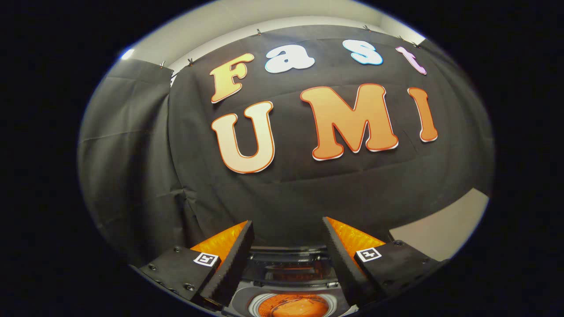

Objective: Put the clothes into the washing machine and then close the washing machine lid.

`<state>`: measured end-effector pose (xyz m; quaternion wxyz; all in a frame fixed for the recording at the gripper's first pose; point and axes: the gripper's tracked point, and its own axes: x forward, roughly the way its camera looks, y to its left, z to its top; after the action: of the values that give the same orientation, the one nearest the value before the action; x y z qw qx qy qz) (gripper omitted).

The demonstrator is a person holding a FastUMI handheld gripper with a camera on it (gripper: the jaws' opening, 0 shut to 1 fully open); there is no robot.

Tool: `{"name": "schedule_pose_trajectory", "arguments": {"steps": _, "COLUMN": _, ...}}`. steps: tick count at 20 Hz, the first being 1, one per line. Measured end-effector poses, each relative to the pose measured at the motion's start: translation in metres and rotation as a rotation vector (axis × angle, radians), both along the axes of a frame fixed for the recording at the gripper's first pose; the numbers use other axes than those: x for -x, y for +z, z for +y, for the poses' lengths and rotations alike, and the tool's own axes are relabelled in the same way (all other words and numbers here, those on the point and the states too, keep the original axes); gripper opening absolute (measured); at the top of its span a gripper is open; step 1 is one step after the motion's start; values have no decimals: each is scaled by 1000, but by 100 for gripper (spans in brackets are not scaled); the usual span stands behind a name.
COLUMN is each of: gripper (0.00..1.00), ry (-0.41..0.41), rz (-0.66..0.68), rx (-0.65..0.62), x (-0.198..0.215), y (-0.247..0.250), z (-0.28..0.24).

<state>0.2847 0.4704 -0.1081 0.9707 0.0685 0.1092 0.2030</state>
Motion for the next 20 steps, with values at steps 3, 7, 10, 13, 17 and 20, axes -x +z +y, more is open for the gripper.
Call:
{"name": "schedule_pose_trajectory", "arguments": {"steps": 3, "gripper": 98, "ry": 2, "rz": -4, "rx": 39, "x": -39, "y": -6, "z": 9}}
{"name": "schedule_pose_trajectory", "arguments": {"steps": 7, "gripper": 98, "ry": 8, "rz": 97, "rx": 76, "x": -78, "y": -54, "z": 26}}
{"name": "schedule_pose_trajectory", "arguments": {"steps": 10, "gripper": 98, "ry": 14, "rz": 114, "rx": 109, "x": -101, "y": -72, "z": 39}}
{"name": "schedule_pose_trajectory", "arguments": {"steps": 13, "gripper": 98, "ry": 14, "rz": 135, "rx": 138, "x": -114, "y": -89, "z": 46}}
{"name": "schedule_pose_trajectory", "arguments": {"steps": 17, "gripper": 98, "ry": -2, "rz": 163, "rx": 162, "x": -129, "y": -108, "z": 49}}
{"name": "schedule_pose_trajectory", "arguments": {"steps": 20, "gripper": 98, "ry": -11, "rz": 209, "rx": 172, "x": -136, "y": -130, "z": 49}}
